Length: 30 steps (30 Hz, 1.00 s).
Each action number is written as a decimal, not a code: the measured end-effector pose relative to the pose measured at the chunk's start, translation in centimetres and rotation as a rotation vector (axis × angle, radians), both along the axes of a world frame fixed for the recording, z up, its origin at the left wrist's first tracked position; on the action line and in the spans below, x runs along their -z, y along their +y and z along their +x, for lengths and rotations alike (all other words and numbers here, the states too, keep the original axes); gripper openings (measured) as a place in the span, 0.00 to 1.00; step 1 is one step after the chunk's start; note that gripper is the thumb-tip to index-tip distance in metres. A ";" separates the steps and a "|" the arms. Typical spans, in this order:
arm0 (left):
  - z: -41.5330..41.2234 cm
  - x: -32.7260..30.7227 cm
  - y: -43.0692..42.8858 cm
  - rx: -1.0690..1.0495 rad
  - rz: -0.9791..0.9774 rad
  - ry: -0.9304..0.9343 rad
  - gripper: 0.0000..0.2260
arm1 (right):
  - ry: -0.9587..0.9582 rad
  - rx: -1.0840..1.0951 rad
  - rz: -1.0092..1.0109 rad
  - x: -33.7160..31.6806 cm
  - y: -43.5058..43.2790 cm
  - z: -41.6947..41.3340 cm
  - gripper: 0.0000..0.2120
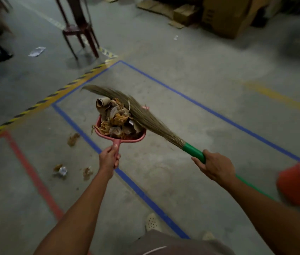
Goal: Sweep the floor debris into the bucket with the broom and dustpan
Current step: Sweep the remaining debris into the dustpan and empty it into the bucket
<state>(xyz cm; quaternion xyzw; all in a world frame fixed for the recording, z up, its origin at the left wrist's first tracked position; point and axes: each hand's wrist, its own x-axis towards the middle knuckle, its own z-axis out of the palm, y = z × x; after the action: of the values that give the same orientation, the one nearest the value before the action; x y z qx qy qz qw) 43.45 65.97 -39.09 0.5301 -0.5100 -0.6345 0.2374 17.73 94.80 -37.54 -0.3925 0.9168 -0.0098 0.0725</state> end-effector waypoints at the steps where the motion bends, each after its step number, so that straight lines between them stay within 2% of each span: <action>1: -1.6 -0.2 0.9 0.042 -0.008 0.002 0.08 | 0.006 0.038 -0.011 -0.2 1.9 -0.6 0.26; 18: -27.5 -1.0 29.3 0.506 -0.010 0.009 0.07 | 0.098 0.530 -0.027 -1.9 37.9 -9.1 0.26; 30: -43.0 -0.4 45.6 0.893 -0.004 -0.014 0.08 | 0.037 0.926 0.002 -1.7 54.3 -10.5 0.25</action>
<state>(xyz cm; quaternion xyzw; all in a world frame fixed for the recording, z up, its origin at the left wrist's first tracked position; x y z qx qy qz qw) 0.47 111.57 -38.71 0.2616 -0.6917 -0.6702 -0.0620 7.27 149.14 -35.89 0.0583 0.9968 -0.0334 0.0444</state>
